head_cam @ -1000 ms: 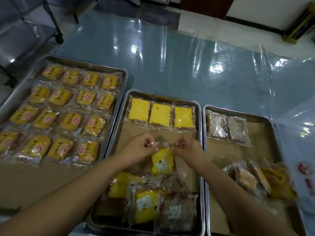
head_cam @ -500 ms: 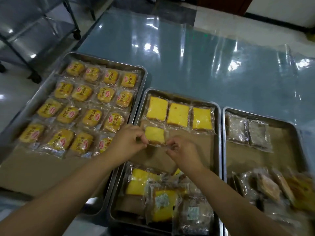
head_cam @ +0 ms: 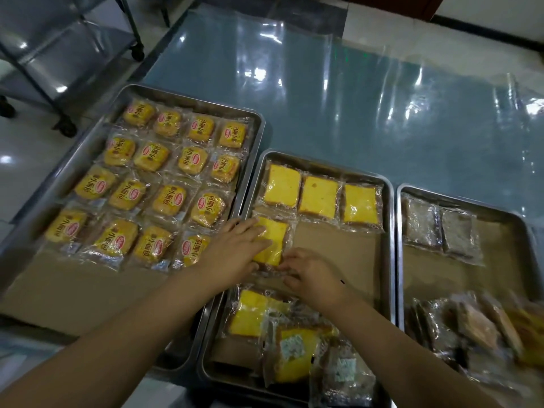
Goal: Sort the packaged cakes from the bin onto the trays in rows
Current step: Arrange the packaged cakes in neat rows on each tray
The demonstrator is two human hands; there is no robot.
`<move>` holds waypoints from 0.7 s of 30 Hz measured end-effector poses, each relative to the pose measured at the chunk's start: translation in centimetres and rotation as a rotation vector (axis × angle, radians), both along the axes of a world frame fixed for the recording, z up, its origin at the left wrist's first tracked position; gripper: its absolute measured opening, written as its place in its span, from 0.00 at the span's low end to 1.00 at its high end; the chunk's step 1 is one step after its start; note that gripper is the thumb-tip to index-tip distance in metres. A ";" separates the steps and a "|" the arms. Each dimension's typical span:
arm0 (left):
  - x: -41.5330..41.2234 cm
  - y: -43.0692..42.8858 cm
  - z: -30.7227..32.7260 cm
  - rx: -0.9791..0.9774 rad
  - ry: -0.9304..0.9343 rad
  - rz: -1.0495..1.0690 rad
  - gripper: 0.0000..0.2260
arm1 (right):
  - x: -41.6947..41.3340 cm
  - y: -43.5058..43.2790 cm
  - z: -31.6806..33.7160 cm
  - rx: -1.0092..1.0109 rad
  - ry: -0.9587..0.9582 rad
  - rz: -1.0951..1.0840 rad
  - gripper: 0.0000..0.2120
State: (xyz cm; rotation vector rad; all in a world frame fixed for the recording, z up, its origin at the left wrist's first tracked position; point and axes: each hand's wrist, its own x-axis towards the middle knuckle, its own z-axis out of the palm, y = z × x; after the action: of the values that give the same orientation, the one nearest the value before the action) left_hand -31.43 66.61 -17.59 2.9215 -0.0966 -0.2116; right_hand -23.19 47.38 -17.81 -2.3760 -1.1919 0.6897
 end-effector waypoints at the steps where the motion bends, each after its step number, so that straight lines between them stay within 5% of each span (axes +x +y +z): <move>1: 0.1 0.1 -0.2 0.062 0.041 -0.028 0.28 | 0.0 -0.2 0.1 -0.013 0.006 0.009 0.13; 7: -0.2 0.0 -0.8 0.122 0.136 -0.054 0.32 | 0.0 -1.7 1.5 -0.053 0.023 -0.090 0.14; 14: -2.4 -1.4 0.5 -0.078 -0.058 -0.035 0.15 | -2.7 -4.3 2.5 -0.065 0.050 -0.199 0.08; 21: -4.4 -2.1 -0.5 0.026 0.088 -0.129 0.20 | -5.7 -4.9 3.1 -0.084 0.156 -0.232 0.12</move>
State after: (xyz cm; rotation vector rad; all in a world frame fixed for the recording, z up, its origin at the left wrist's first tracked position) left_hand -35.86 64.52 -18.10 2.9287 -0.2706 -0.3646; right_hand -28.91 42.43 -14.68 -2.4270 -0.8224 0.8418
